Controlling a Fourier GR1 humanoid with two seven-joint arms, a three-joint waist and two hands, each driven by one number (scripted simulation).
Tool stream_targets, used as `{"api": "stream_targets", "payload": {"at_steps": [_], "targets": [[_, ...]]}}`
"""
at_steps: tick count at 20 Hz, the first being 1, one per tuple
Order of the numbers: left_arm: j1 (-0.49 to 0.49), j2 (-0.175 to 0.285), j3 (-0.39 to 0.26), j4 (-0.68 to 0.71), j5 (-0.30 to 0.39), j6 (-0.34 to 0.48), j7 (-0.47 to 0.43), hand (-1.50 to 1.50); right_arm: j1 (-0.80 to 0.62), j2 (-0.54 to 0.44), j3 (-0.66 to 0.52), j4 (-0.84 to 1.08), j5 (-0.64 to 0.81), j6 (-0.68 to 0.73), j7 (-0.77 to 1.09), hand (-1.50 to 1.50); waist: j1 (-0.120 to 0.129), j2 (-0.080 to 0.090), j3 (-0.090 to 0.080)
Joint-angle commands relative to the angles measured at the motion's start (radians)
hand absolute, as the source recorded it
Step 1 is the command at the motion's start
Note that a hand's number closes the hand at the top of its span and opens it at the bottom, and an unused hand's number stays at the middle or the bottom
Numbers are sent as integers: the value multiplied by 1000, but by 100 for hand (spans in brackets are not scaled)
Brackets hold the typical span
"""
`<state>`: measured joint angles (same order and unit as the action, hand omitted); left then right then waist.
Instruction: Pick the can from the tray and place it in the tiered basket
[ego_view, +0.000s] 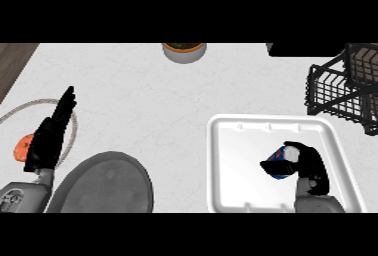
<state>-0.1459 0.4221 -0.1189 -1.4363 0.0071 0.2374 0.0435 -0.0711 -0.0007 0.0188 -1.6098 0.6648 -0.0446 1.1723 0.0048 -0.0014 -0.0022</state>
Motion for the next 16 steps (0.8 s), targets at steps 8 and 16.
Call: {"api": "stream_targets", "payload": {"at_steps": [8, 16], "targets": [[33, -2, 34, -84, -9, -25, 56, 0, -76, 0, 16, 59, 2, -5, 110, 150, 3, 0, 2], [-18, -35, 49, 6, -39, -42, 5, 0, -191, 0, 186, 94, 121, -86, 63, 150, 7, 3, 2]]}}
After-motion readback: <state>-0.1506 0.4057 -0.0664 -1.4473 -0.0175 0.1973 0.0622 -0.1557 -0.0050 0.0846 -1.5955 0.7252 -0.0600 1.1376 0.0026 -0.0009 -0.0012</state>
